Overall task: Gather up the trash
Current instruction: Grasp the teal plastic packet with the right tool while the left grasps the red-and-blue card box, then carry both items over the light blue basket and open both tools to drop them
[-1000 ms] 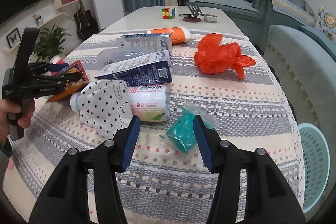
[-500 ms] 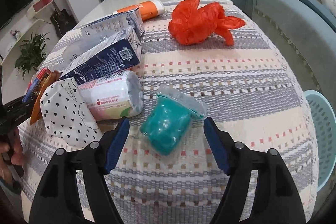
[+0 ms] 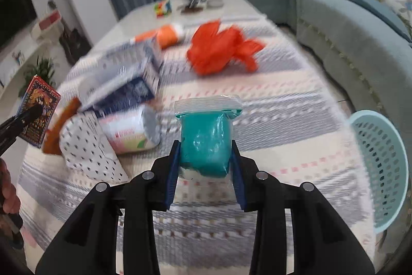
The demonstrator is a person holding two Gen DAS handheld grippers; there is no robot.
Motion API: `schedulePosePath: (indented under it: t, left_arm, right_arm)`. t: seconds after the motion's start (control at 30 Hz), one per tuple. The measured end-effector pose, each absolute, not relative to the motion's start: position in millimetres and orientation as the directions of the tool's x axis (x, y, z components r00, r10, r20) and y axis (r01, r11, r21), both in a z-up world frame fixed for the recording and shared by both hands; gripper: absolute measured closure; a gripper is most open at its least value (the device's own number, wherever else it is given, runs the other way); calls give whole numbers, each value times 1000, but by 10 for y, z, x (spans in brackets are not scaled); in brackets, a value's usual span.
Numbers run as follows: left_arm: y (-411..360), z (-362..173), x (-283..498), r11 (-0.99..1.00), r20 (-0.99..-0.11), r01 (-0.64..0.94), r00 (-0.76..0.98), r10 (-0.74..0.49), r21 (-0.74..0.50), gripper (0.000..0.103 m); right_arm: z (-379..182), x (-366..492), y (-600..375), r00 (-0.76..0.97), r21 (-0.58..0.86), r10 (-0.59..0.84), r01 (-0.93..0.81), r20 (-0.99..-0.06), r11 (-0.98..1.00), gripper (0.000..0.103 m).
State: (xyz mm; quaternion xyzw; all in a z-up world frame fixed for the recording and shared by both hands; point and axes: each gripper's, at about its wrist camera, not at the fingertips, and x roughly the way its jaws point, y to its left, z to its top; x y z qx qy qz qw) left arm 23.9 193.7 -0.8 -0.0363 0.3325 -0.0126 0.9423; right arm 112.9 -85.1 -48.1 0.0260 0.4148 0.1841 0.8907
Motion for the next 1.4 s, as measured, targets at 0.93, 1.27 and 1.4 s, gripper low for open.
schedulePosePath:
  t: [0.93,1.27,1.4]
  left_arm:
    - [-1569,-525,1529,861,-709,485,553,-437,-153,88]
    - [-1942,-967,1594,826,-765,544,467,-444,-147,64]
    - [-1926,-939,1537,824,-759,548,473,-448,-145,51]
  right_arm:
    - [-1183,1118,-3511,570,161,10,216,-822,963,70]
    - [-1558,1150,-3697,499,182,22,276,-866,944,59]
    - [-1498,1112,-3745,516,188,16,283,-856,941,52]
